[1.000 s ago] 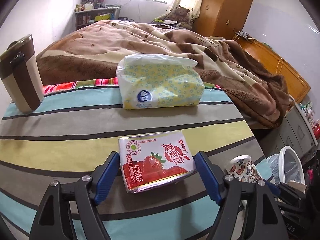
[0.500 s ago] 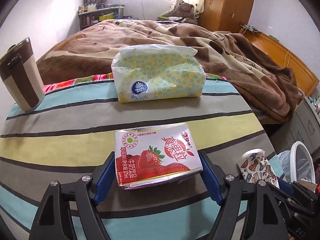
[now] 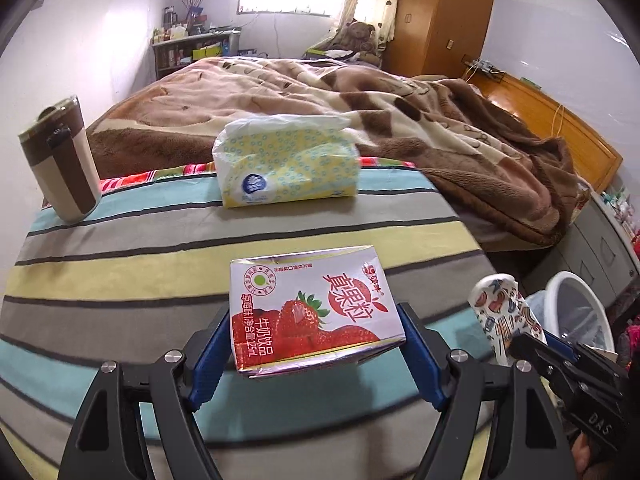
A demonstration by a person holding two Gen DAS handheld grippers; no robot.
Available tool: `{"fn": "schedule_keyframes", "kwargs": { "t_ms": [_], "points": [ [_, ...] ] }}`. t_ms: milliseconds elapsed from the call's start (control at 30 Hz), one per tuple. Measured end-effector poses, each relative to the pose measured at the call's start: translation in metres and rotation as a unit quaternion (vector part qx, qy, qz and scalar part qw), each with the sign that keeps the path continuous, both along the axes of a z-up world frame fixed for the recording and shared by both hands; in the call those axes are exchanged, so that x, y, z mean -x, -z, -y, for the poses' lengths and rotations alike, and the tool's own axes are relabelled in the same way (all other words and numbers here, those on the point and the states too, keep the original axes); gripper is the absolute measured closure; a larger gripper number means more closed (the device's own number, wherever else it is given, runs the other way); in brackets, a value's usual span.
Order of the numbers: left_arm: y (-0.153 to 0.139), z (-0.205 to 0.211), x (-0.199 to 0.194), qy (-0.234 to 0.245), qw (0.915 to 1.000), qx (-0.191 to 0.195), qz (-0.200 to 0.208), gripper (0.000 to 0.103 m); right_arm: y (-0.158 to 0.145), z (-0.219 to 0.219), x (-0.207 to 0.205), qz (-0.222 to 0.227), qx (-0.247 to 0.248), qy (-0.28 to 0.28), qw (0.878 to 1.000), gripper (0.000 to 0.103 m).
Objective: Collect trash
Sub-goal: 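Carry the carton with the left gripper while the right gripper carries the wrapper over the bin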
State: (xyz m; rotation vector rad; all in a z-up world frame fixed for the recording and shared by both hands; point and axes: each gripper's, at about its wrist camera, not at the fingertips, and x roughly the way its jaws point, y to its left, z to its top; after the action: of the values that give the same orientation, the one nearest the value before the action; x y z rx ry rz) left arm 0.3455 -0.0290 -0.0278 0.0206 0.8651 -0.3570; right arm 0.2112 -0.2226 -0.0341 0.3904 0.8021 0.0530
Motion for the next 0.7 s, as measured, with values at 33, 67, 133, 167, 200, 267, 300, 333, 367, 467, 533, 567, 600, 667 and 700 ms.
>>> {"fn": "schedule_keyframes", "kwargs": {
  "t_ms": [33,67,133,167,200,267,300,333,367,467,533,567,600,667,700],
  "points": [
    [-0.003,0.002,0.006,0.003,1.0,0.001,0.003,0.025,-0.003,0.002,0.005,0.003,-0.001,0.001,1.0,0.072],
    [-0.006,0.004,0.011,0.005,1.0,0.003,0.005,0.025,-0.005,0.004,0.007,0.005,0.0,0.002,1.0,0.072],
    [-0.012,0.008,0.024,0.009,0.9999,0.004,0.01,0.025,-0.01,0.008,0.016,0.011,0.002,0.006,1.0,0.072],
    [-0.014,0.01,0.03,0.011,0.9998,0.005,0.013,0.025,-0.012,0.009,0.019,0.014,0.003,0.007,1.0,0.072],
    [-0.018,0.012,0.038,0.011,0.9998,0.005,0.014,0.025,-0.014,0.01,0.022,0.017,0.003,0.008,1.0,0.072],
    [-0.023,0.015,0.049,0.014,0.9997,0.009,0.019,0.025,-0.019,0.015,0.031,0.024,0.004,0.013,1.0,0.072],
    [-0.026,0.017,0.055,0.015,0.9996,0.011,0.02,0.025,-0.021,0.017,0.035,0.027,0.005,0.014,1.0,0.072],
    [-0.028,0.019,0.062,0.017,0.9995,0.012,0.023,0.025,-0.023,0.02,0.04,0.03,0.006,0.018,0.999,0.072],
    [-0.031,0.021,0.068,0.019,0.9994,0.014,0.026,0.025,-0.025,0.022,0.044,0.032,0.007,0.02,0.999,0.072],
    [-0.038,0.029,0.087,0.028,0.999,0.016,0.032,0.025,-0.028,0.028,0.055,0.038,0.009,0.028,0.999,0.072],
    [-0.042,0.034,0.099,0.033,0.9986,0.018,0.035,0.025,-0.031,0.033,0.062,0.042,0.009,0.033,0.999,0.072],
    [-0.045,0.038,0.106,0.038,0.9983,0.021,0.038,0.025,-0.032,0.036,0.066,0.044,0.01,0.037,0.998,0.072],
    [-0.046,0.041,0.111,0.041,0.9982,0.022,0.039,0.025,-0.033,0.039,0.069,0.045,0.011,0.04,0.998,0.072],
    [-0.049,0.047,0.121,0.045,0.9978,0.023,0.042,0.025,-0.034,0.045,0.076,0.048,0.013,0.048,0.998,0.071],
    [-0.051,0.051,0.127,0.05,0.9975,0.024,0.045,0.025,-0.035,0.049,0.08,0.05,0.013,0.051,0.997,0.071]
  ]
}}
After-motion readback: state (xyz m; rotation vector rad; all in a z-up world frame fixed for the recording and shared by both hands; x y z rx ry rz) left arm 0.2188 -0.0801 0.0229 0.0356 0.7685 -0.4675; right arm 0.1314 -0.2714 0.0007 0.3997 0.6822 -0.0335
